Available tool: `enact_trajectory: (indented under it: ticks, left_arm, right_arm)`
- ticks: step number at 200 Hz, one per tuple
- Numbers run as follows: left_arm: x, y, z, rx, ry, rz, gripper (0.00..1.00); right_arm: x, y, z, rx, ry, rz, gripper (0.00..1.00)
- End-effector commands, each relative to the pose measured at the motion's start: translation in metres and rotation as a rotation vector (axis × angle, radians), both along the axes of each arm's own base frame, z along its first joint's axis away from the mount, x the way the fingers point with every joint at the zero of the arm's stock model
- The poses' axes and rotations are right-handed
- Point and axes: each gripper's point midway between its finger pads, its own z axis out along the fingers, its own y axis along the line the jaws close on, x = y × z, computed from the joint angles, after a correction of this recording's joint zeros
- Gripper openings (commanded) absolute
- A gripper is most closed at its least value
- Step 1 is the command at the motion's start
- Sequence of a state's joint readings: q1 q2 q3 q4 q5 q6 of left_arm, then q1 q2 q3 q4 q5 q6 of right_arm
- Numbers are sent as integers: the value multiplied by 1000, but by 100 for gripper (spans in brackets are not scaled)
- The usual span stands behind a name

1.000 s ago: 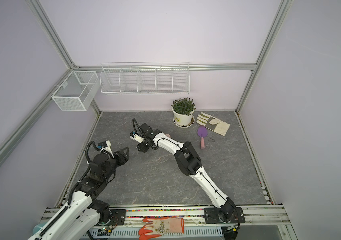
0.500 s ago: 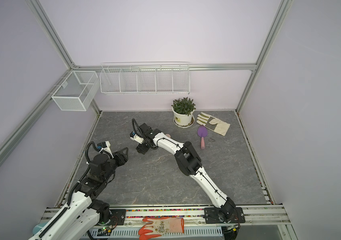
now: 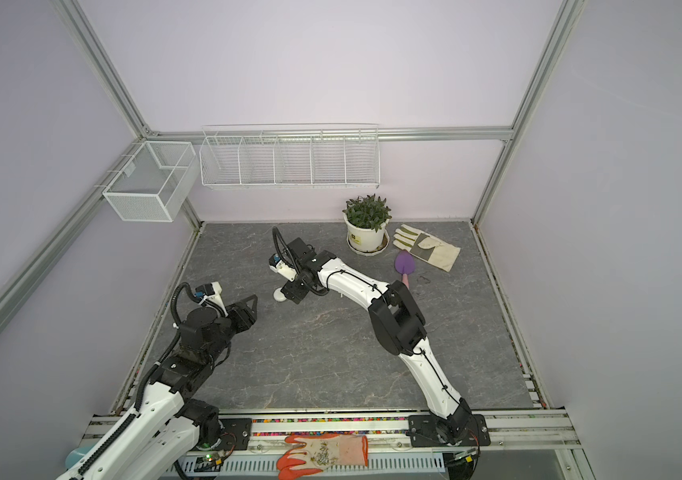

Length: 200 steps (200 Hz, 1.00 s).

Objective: Insert the wireless bluetooth earbuds into the charging case

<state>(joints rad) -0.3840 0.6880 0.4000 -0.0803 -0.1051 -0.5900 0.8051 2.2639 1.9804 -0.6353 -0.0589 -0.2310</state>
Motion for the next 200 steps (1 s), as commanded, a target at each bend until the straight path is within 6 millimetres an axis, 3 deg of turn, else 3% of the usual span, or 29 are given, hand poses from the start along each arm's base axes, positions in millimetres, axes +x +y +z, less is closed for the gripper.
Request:
enact_trajectory:
  ticks: [1, 30, 52, 92, 121, 200]
  left_arm:
    - [0, -6, -3, -10, 11, -31, 65]
    - [6, -15, -7, -51, 21, -58, 66]
    - [14, -25, -15, -60, 65, -89, 67]
    - [21, -30, -19, -67, 73, -94, 69]
    - [25, -31, -21, -57, 80, -97, 69]
    - [31, -34, -32, -45, 108, -96, 70]
  right_arm:
    - [23, -51, 9, -36, -8, -149, 74]
    - [43, -109, 0, -91, 28, -330, 74]
    - [54, -127, -15, -132, 42, -386, 74]
    - [74, -126, -34, -149, 68, -439, 76]
    - [80, -114, -43, -122, 98, -443, 77]
    - [95, -109, -71, -146, 120, -494, 74]
